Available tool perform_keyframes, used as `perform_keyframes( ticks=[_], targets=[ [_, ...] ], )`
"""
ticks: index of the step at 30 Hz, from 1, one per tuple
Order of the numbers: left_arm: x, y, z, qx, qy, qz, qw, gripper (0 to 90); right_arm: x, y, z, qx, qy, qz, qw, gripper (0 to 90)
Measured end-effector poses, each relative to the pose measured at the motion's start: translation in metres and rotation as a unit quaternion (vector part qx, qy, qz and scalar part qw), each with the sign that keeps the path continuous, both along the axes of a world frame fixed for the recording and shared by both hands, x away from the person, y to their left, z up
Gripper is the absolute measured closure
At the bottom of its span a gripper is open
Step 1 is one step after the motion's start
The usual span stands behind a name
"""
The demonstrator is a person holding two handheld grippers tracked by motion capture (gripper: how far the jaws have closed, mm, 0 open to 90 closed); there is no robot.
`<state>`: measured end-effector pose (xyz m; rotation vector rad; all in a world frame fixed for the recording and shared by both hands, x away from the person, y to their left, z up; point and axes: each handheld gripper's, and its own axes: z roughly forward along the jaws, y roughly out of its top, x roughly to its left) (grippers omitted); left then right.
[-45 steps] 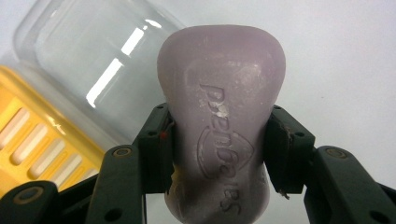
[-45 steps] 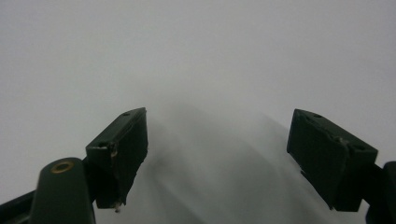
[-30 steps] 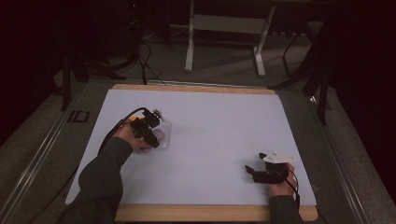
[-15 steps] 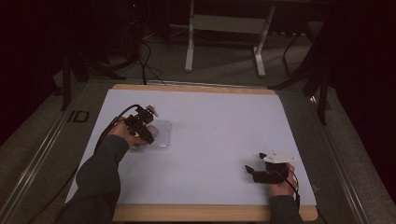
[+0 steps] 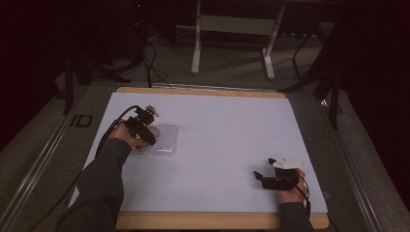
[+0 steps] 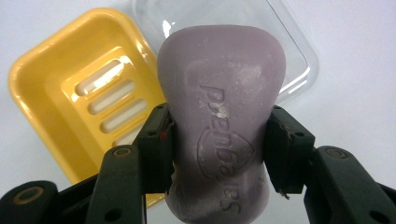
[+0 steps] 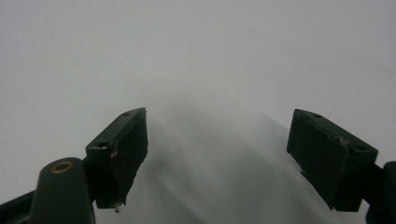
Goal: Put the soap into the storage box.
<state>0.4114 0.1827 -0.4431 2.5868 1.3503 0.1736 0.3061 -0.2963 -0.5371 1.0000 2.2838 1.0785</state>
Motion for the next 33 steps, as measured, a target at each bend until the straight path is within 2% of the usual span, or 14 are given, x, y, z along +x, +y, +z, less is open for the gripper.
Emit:
perform_keyframes(
  ticks=[13, 22, 33],
  targets=[
    [0.006, 0.008, -0.001, -0.006, 0.002, 0.032, 0.9995, 50.0, 0.0, 0.0, 0.0, 0.0, 0.0, 0.0, 1.0, 20.0],
    [0.009, 0.012, -0.002, -0.004, 0.004, 0.044, 0.999, 50.0, 0.0, 0.0, 0.0, 0.0, 0.0, 0.0, 1.0, 20.0],
    [0.015, 0.017, -0.004, -0.013, 0.0, 0.069, 0.9975, 50.0, 0.0, 0.0, 0.0, 0.0, -0.001, 0.0, 1.0, 20.0]
  ],
)
